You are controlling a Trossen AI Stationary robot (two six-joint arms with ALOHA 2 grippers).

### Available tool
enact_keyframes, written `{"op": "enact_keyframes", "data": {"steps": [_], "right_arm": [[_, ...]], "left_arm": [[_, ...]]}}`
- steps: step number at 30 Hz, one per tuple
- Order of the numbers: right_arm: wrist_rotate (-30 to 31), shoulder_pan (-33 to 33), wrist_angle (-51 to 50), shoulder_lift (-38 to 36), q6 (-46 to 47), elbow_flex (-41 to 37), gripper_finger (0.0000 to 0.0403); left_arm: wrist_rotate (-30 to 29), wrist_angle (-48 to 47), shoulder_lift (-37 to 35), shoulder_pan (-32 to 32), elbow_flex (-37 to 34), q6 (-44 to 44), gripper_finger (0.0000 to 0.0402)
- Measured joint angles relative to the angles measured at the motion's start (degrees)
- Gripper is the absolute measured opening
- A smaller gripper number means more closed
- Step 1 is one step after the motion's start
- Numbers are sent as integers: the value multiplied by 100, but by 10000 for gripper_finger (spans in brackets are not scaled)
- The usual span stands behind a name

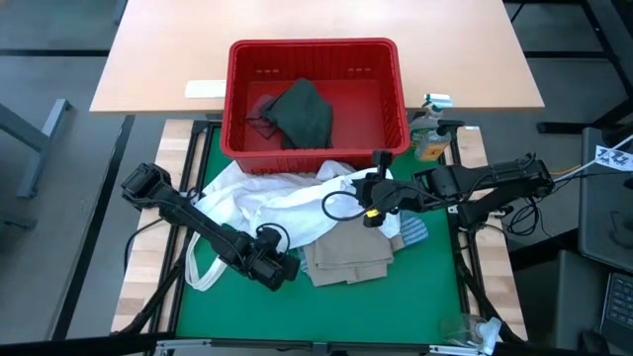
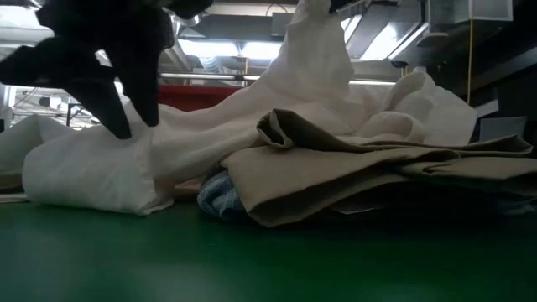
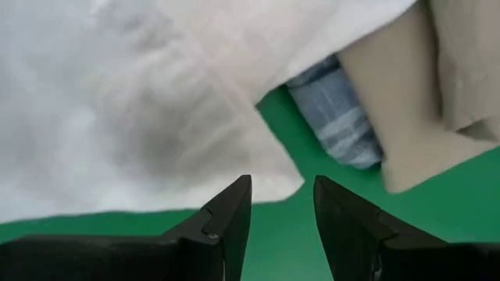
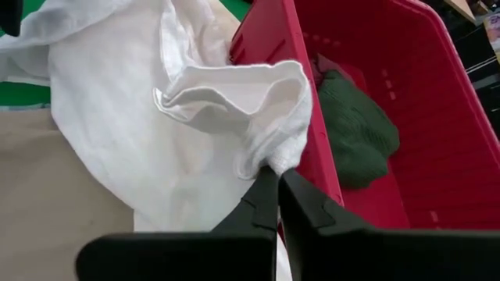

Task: Fold Laundry from Bin
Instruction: Fold the white polo shirt

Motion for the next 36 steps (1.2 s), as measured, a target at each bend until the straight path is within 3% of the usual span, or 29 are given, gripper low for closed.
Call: {"op": "enact_keyframes", "data": {"steps": [12,19,25,36], "right_arm": [[0,0,0,2,0,0,5],[0,0,-35,2,0,0,5],[-1,0,-32,2,0,0,5],[-2,0,-82,2,0,0,5]], "left_arm": [[126,338,104,91,-266,0,134],[587,204,223,-29,-268,-39,134],[521,146,221,-63,-268,-71,134],[717,272,769,-114,-266,-127,133]]}}
